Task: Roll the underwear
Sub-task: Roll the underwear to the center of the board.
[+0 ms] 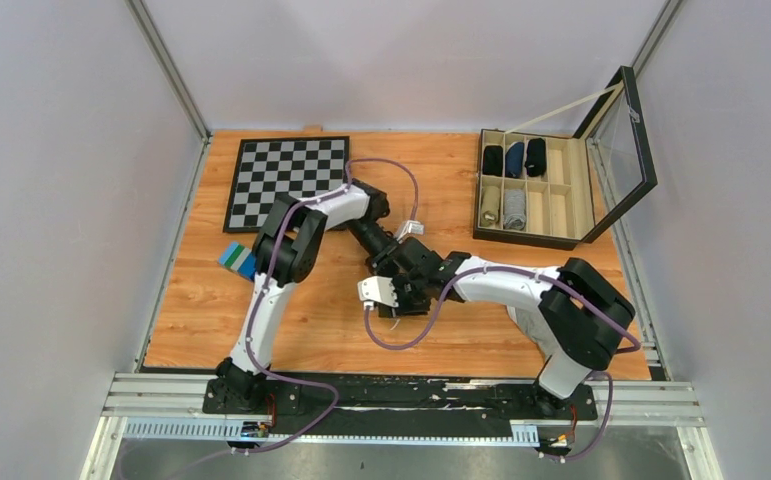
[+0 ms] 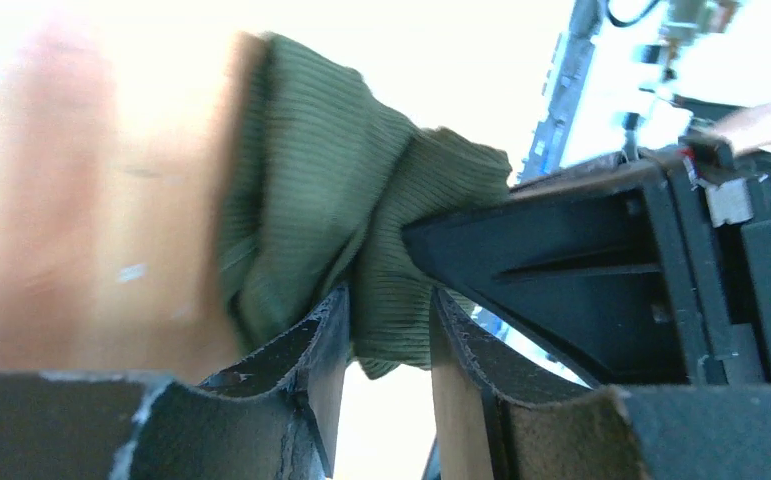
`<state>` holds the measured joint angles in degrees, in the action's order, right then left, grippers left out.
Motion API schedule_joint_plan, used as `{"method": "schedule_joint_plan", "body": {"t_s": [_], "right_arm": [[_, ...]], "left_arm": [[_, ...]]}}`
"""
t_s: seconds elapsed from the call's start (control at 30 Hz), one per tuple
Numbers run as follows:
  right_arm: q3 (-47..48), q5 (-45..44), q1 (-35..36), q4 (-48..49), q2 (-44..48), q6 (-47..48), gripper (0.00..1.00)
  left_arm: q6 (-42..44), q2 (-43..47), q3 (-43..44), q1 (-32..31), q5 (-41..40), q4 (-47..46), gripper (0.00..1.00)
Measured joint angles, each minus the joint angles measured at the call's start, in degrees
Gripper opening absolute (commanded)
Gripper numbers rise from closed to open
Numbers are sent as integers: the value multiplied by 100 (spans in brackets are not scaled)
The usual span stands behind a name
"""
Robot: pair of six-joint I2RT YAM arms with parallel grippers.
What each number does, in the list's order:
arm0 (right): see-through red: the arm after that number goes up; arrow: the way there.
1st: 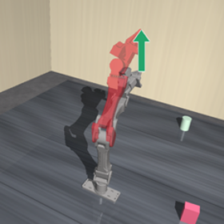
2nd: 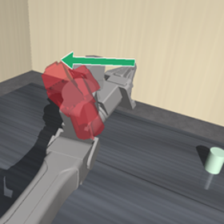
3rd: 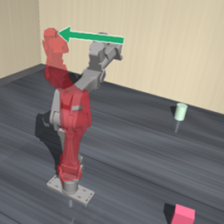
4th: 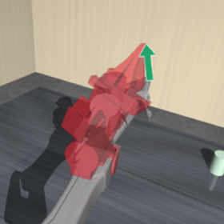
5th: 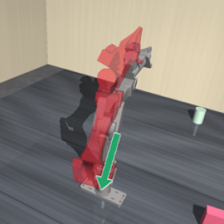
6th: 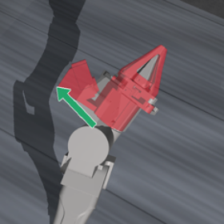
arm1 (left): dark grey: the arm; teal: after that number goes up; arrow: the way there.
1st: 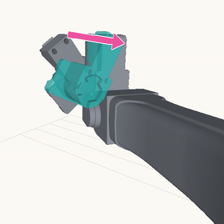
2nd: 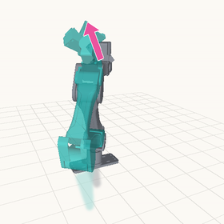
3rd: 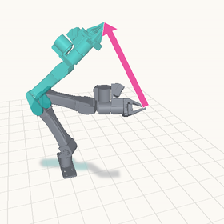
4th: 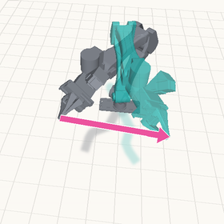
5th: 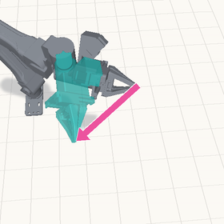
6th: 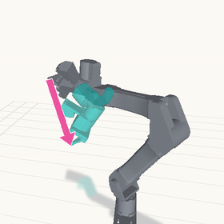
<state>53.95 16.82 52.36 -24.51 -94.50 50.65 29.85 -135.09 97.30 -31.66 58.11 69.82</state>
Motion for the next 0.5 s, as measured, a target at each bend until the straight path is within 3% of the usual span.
{"method": "schedule_joint_plan", "body": {"t_s": [0.1, 0.27, 0.37, 0.5], "right_arm": [[212, -114, 22, 33, -199, -101, 13], [804, 109, -114, -225, -636, -192, 11], [1252, 940, -562, -815, -931, -74, 11], [2092, 2258, -1307, -1956, -1663, 160, 10]], "left_arm": [[76, 0, 640, 214, -435, 214, 46], [131, 413, 1178, 922, -949, 184, 48], [11, 1482, 295, 1338, -1338, -437, 49], [-122, 4039, -1856, 1593, -2114, -1738, 58]]}}
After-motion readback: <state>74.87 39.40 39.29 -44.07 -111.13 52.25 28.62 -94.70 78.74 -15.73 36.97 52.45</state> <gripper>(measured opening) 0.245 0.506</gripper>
